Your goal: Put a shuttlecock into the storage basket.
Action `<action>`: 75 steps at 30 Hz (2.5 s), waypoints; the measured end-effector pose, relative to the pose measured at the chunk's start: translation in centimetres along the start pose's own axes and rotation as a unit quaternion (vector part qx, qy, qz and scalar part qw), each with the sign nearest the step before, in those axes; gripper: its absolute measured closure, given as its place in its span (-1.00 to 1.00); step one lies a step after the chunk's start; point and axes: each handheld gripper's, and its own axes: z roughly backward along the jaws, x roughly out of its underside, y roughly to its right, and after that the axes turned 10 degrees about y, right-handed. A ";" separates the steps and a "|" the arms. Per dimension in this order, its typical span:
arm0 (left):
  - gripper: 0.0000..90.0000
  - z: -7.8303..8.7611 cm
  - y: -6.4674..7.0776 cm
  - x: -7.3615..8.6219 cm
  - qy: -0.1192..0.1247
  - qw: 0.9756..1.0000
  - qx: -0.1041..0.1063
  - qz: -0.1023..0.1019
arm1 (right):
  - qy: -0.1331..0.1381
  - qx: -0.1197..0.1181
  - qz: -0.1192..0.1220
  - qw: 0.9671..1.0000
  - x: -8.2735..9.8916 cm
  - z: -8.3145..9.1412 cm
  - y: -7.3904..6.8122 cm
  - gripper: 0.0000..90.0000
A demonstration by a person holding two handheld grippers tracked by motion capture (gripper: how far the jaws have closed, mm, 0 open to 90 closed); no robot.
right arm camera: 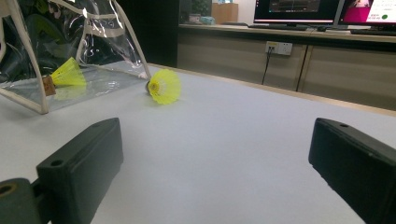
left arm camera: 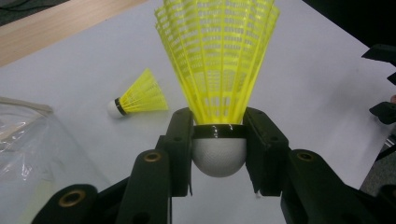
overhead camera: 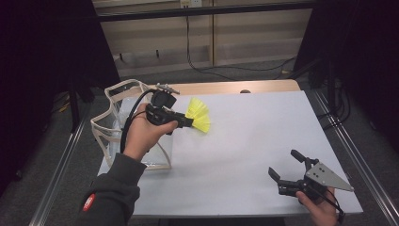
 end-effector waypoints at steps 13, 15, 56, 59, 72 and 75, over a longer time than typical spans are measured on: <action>0.44 0.7 -0.4 -0.3 0.002 1.000 -0.008 0.001 | 0.000 0.000 0.000 1.000 0.0 0.0 0.0 -0.94; 0.44 0.8 -0.5 -0.4 0.002 1.000 -0.007 0.001 | 0.000 0.000 0.000 1.000 0.0 0.0 0.0 -0.94; 0.44 2.7 -1.5 -1.7 0.009 1.000 -0.015 0.013 | 0.001 0.000 0.001 1.000 0.0 0.0 0.0 -0.94; 0.44 2.8 -1.6 -1.7 0.009 1.000 -0.016 0.011 | 0.001 0.000 0.001 1.000 0.0 0.0 0.0 -0.94; 0.44 3.4 -2.2 -1.9 0.009 1.000 -0.024 0.017 | 0.000 0.000 0.001 1.000 0.0 0.0 0.0 -0.94; 0.44 3.6 -2.3 -1.9 0.009 0.999 -0.027 0.016 | 0.001 -0.001 0.002 1.000 0.0 0.0 0.0 -0.94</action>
